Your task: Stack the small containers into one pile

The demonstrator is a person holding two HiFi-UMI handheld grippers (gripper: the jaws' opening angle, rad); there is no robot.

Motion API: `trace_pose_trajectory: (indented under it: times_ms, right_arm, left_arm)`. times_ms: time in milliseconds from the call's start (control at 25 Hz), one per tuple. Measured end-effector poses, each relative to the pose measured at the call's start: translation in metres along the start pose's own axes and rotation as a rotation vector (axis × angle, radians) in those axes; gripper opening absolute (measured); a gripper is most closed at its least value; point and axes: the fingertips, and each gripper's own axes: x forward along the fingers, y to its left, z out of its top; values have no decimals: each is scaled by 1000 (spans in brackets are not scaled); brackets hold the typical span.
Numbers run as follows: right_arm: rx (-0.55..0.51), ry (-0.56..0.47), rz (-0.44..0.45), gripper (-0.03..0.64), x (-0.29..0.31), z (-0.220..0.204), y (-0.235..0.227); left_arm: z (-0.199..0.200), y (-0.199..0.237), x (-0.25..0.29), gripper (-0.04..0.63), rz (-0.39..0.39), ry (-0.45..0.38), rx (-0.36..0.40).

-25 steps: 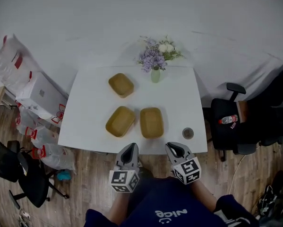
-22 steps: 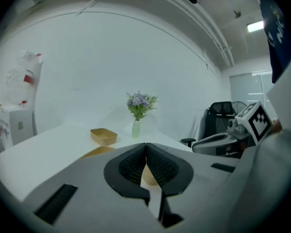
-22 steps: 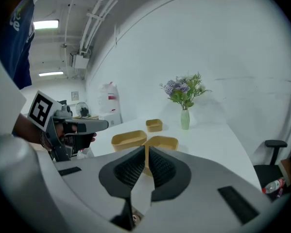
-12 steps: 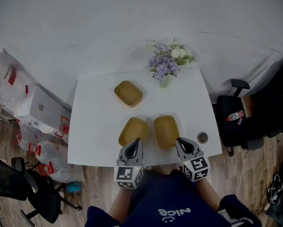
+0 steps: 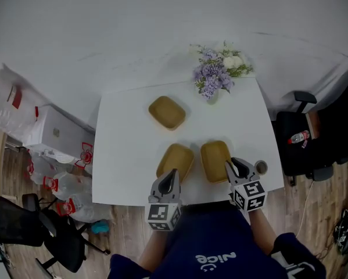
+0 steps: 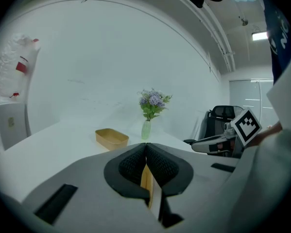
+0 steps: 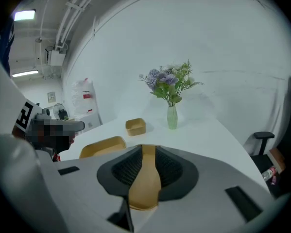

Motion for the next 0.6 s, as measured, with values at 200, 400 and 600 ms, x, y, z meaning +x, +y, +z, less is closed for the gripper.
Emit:
trace_pose_trajectory:
  times_ms: [200,400,600]
  right_arm:
    - [69,64,48,183,17,-1,-10]
    - [88,167,18,183,28,-12,-27]
    - [58,278,18,183,43,-26,-37]
  left_arm:
    - [1,4,5,18,30,12,-25]
    - [8,14,5,19,91,1,-45]
    - [4,19,-2,20,141,3,-64]
